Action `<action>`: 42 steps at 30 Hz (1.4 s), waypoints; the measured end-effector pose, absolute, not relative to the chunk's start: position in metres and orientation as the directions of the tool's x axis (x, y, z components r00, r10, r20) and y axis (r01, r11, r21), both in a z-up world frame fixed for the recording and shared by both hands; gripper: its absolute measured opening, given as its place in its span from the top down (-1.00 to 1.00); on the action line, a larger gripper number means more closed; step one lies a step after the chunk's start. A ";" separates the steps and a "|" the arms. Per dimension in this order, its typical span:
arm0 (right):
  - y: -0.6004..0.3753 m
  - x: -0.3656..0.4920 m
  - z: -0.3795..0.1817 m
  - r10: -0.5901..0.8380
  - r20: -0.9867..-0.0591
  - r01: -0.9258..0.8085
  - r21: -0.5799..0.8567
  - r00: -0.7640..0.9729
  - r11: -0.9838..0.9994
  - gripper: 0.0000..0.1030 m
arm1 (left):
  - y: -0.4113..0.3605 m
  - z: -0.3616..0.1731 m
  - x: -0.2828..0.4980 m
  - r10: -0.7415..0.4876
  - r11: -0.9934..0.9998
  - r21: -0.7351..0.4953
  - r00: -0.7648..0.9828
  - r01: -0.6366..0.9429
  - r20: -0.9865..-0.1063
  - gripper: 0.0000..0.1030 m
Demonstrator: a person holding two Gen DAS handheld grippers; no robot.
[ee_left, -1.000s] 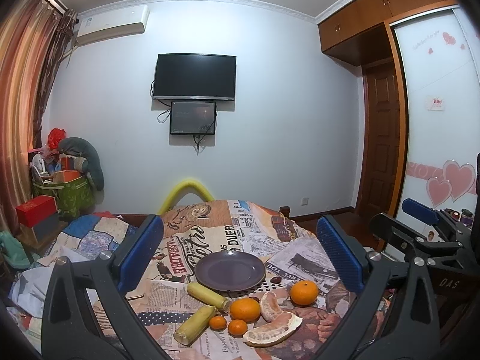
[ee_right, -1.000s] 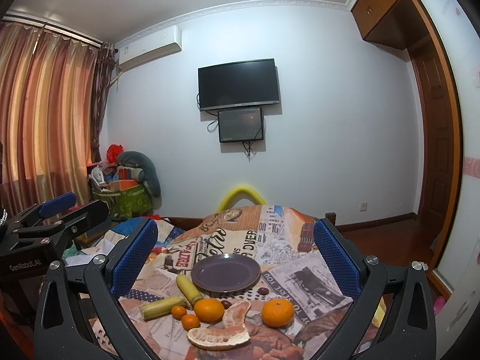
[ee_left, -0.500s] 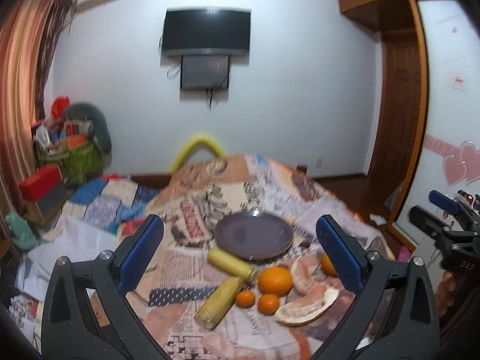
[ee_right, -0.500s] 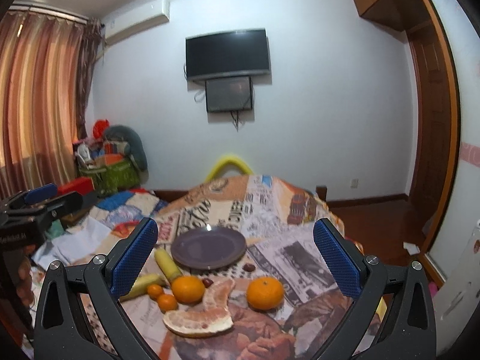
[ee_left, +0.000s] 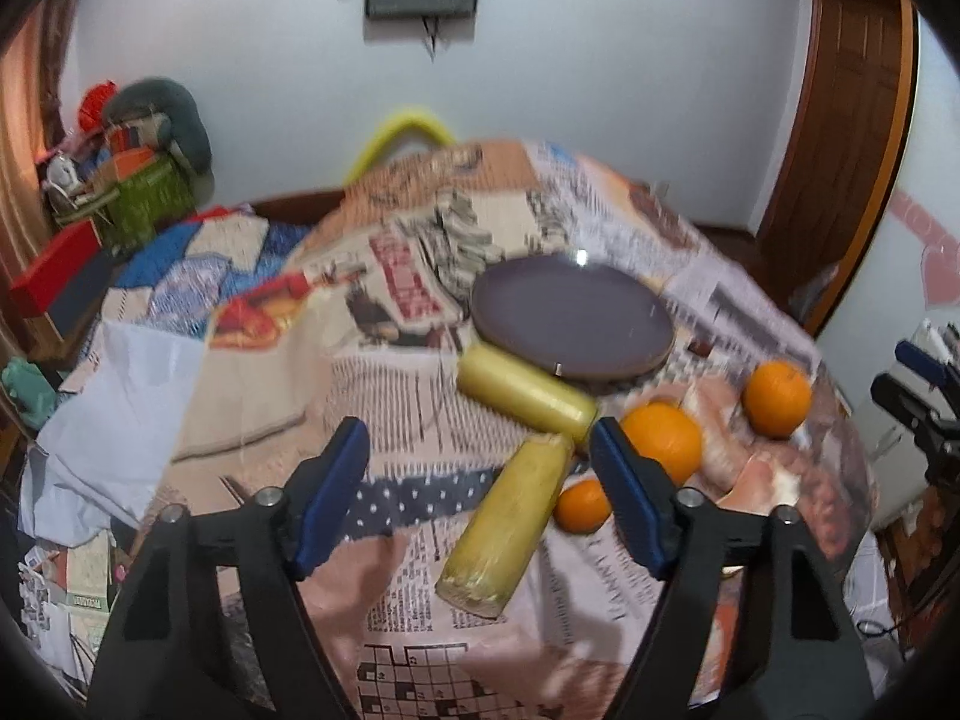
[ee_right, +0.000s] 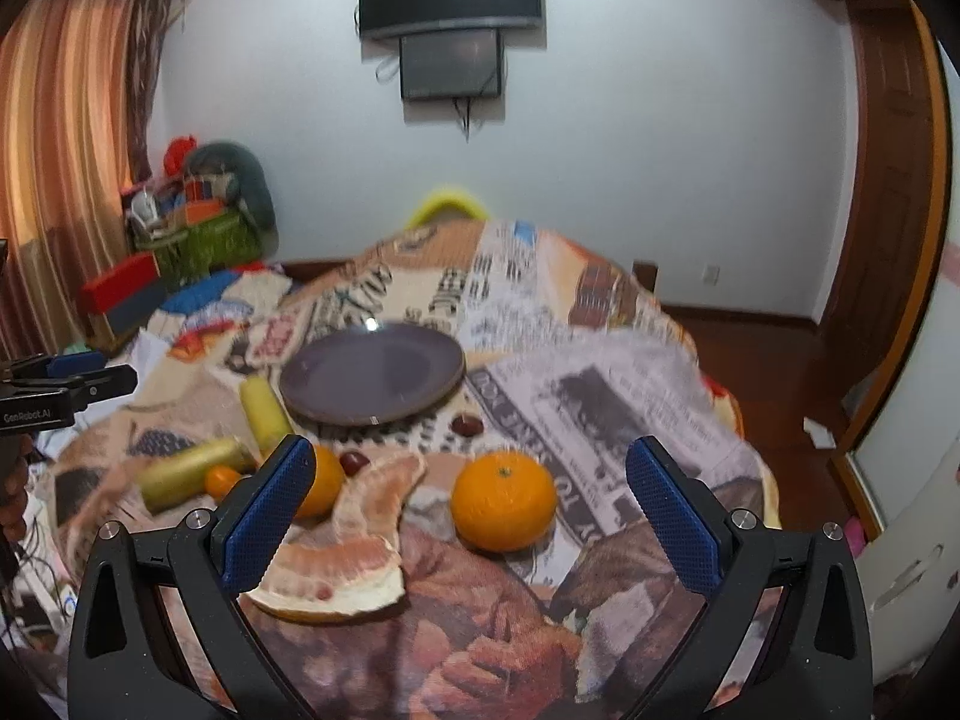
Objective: Organize fruits
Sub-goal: 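Grasp the yellow corn cob with the left tool while the right tool grasps a large orange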
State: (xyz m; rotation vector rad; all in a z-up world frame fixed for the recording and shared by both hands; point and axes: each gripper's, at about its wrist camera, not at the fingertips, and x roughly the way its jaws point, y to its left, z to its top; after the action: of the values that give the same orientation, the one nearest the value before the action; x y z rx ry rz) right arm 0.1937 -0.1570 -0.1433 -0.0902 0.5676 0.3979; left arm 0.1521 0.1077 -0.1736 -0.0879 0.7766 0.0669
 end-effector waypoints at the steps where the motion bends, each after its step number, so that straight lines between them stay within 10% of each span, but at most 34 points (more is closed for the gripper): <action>1: -0.157 0.199 -0.150 0.341 -0.560 -0.395 0.026 0.755 0.918 -0.98 | 0.109 -0.180 0.156 0.018 0.995 -0.055 0.695 -0.083 -0.719 -0.35; 31: -0.150 0.274 -0.229 0.329 -0.786 -0.392 0.121 0.523 0.912 -0.46 | 0.093 -0.256 0.199 -0.018 0.999 -0.037 0.556 -0.023 -0.831 -0.15; 42: -0.153 0.275 -0.227 0.312 -0.800 -0.371 0.121 0.512 0.921 -0.27 | 0.105 -0.246 0.202 -0.040 0.992 -0.099 0.559 -0.076 -0.828 0.23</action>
State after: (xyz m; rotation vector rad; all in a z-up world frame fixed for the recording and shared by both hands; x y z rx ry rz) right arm 0.2755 -0.1529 -0.2270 -0.0681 0.9478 0.4106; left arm 0.2019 0.1050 -0.2459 -0.1284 0.9778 0.0212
